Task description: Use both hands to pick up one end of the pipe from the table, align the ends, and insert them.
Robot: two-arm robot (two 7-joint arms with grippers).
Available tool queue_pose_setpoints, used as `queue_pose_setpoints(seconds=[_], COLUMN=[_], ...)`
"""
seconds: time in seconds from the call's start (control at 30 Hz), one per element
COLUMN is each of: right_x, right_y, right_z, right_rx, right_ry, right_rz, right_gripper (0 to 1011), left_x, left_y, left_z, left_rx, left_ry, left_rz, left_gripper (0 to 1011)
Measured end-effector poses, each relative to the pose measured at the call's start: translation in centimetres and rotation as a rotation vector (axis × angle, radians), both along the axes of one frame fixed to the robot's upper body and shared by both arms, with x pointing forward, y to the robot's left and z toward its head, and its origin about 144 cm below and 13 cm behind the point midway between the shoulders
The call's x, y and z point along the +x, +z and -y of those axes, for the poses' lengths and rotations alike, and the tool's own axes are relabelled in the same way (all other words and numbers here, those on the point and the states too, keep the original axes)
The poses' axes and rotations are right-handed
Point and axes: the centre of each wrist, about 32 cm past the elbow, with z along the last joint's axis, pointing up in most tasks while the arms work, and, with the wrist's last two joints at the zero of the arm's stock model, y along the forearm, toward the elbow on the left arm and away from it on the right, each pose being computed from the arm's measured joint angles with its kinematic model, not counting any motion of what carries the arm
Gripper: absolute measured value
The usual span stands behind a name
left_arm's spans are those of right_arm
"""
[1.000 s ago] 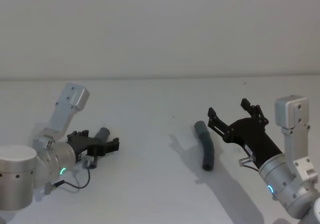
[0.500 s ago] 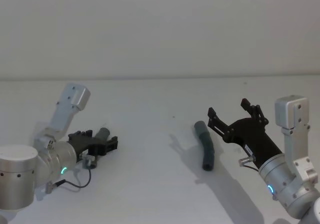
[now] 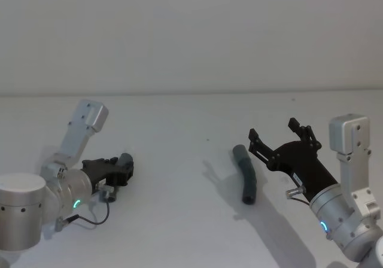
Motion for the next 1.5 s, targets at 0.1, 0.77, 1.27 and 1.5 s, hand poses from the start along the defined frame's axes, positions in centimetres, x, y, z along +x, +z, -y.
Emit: queue_pose_setpoints(seconds=[0.1,0.77,1.27,1.5], right_x=[0.00,0.00,0.00,0.00], right_y=[0.00,0.00,0.00,0.00], right_z=[0.00,0.00,0.00,0.00], right_rx=[0.000,0.000,0.000,0.000], right_ry=[0.000,0.000,0.000,0.000], right_rz=[0.000,0.000,0.000,0.000], right_gripper=[1004,1004,1004,1004], left_x=[0.01,0.03,0.03,0.09], left_y=[0.00,0.00,0.00,0.19], left_z=[0.01,0.02,-0.02,-0.39], left_rx=[0.000,-0.001,-0.002,-0.010], left_ry=[0.000,0.000,-0.003,-0.051], left_rz=[0.000,0.000,0.001,0.025], left_gripper=[339,339,339,339])
